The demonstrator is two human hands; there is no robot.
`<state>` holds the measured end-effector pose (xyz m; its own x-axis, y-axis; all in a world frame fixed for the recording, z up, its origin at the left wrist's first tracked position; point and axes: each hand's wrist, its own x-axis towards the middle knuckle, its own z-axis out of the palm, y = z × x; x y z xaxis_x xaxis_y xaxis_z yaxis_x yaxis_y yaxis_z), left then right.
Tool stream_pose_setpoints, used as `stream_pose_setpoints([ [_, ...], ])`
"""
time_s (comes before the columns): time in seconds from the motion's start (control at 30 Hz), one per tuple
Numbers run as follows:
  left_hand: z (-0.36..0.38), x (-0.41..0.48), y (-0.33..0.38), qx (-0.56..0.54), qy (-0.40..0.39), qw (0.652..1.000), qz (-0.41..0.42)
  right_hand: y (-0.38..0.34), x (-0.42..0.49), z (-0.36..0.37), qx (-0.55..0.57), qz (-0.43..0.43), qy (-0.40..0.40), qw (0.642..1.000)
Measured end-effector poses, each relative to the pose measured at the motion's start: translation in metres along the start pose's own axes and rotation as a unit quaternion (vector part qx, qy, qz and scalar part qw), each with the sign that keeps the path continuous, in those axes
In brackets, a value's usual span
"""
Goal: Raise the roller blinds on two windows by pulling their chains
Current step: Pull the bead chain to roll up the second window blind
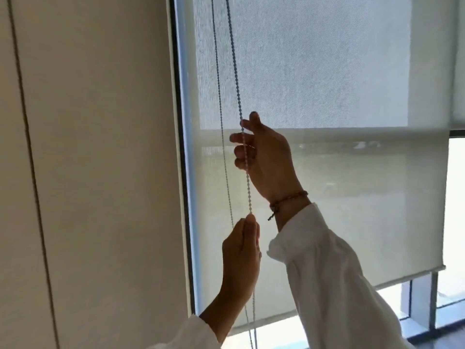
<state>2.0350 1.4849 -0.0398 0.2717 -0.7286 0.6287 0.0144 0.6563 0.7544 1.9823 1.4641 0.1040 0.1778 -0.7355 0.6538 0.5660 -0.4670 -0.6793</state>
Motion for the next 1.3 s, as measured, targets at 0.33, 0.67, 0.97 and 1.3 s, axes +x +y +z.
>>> stream_pose_setpoints([
  [0.33,-0.049,0.038,0.008,-0.040,-0.082,0.994,-0.057,0.039,-0.016,0.018,-0.250,-0.283,0.182,0.908],
  [0.67,-0.034,0.088,0.093,-0.213,-0.142,0.967,-0.004,0.119,-0.093,-0.007,-0.383,-0.340,0.177,0.840],
  [0.97,-0.017,0.082,0.075,-0.272,-0.083,0.958,-0.035,0.121,-0.080,-0.035,-0.192,0.012,0.118,0.974],
  [1.3,-0.036,0.022,-0.016,-0.148,-0.074,0.974,-0.153,0.061,-0.012,-0.020,-0.043,-0.001,0.070,0.997],
])
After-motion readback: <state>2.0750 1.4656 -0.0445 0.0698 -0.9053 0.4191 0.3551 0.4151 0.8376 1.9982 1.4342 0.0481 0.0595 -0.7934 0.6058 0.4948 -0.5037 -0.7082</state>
